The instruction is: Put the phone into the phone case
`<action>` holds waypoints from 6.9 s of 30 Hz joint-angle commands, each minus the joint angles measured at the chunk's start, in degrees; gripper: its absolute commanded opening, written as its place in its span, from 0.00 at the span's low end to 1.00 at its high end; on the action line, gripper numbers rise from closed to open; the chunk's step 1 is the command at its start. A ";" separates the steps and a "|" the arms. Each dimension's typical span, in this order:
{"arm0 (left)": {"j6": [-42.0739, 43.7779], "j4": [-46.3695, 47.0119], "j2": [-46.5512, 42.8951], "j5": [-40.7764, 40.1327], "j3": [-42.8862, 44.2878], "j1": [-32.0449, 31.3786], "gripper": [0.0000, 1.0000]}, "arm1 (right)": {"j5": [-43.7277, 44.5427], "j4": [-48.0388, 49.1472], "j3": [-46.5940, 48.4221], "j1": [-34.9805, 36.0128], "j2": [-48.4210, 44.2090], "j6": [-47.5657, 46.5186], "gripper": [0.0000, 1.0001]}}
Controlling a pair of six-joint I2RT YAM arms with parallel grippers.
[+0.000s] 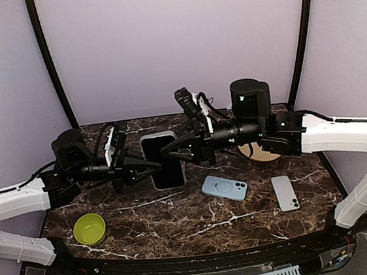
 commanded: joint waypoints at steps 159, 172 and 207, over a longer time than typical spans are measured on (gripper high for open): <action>1.12 -21.29 5.39 -48.05 8.59 3.82 0.79 | 32.94 -43.37 15.98 -21.96 27.68 10.63 0.98; 1.25 -21.99 6.27 -46.50 9.02 3.82 0.79 | 28.03 -52.97 9.61 -14.74 27.39 -9.32 0.98; 15.32 -20.22 6.42 -31.45 6.30 1.47 0.69 | 18.11 -54.53 7.55 -12.21 25.07 -6.77 0.59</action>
